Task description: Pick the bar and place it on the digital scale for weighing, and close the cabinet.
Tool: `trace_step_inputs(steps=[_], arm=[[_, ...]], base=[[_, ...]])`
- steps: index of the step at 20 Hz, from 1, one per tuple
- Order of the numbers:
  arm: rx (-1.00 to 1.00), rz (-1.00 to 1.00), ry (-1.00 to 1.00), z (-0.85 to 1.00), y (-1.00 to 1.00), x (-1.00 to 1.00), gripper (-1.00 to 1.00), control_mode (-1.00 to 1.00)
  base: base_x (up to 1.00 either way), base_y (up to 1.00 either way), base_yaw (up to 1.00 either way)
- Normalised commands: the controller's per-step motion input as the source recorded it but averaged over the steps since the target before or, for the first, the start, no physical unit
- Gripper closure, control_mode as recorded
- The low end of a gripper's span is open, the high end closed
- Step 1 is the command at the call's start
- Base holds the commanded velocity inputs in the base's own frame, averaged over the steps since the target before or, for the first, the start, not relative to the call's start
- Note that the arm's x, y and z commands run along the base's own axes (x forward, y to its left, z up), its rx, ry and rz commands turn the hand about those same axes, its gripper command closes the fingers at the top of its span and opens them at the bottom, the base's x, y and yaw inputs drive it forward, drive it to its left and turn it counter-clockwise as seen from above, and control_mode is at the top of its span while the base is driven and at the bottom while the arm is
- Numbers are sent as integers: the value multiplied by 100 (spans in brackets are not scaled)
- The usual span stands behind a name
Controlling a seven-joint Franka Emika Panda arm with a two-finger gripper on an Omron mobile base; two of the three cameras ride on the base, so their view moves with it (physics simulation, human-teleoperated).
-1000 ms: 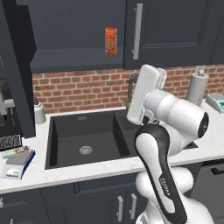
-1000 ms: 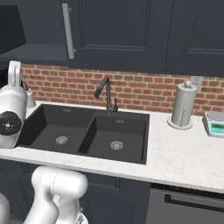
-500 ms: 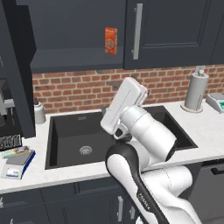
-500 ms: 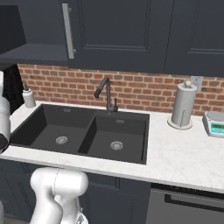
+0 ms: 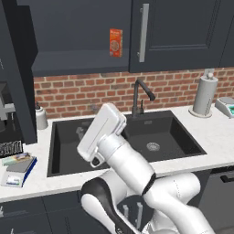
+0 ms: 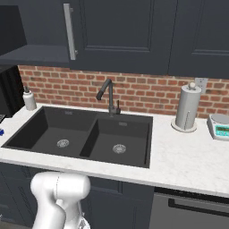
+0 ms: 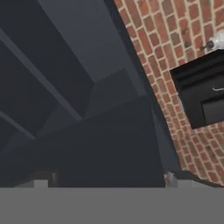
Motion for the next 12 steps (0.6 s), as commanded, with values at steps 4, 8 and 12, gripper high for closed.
trace_step_inputs(steps=[4, 8, 12], arm=[[0, 1, -14, -1, 72, -62, -100, -100], [0, 0, -11, 0, 69, -69, -100, -100], [0, 0, -10, 0, 50, -80, -100, -100]], base=[[0, 0, 0], [0, 0, 0], [0, 0, 0]])
